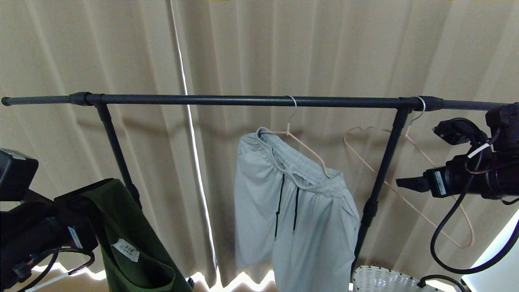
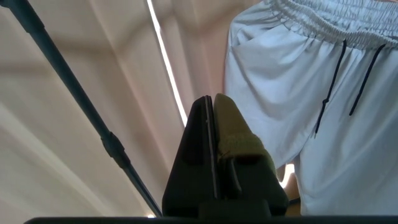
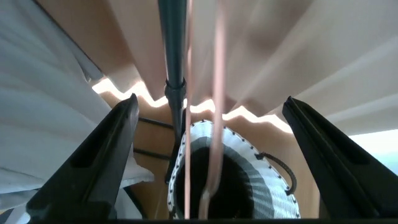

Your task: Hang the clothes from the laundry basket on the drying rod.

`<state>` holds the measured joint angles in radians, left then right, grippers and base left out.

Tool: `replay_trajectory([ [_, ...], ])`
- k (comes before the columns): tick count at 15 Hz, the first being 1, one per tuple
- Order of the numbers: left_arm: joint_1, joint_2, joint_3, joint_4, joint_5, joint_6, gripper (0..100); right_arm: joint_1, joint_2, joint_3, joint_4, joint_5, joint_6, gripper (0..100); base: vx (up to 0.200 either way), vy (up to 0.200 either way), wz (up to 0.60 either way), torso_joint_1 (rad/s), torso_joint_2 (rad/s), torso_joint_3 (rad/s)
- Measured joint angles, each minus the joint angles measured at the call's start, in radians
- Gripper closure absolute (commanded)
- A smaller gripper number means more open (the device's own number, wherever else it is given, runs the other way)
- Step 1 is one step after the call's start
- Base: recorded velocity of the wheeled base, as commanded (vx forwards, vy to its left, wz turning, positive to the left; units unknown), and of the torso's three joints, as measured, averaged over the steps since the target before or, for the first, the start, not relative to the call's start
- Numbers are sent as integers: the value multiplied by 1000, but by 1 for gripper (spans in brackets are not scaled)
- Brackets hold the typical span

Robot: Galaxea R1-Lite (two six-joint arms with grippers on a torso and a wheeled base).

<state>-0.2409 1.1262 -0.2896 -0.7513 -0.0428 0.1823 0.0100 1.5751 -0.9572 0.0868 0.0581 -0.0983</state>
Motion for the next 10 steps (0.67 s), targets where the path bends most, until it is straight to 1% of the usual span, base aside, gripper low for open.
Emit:
replay_trajectory([
  [1, 0, 0, 1, 0, 0, 0, 100, 0, 2, 2, 0, 0, 0, 100, 0, 0, 0, 0, 0, 0],
  [10, 0, -3, 1, 0, 0, 0, 100, -5, -17, 19, 1, 0, 2, 100, 0, 0, 0, 0, 0, 0],
])
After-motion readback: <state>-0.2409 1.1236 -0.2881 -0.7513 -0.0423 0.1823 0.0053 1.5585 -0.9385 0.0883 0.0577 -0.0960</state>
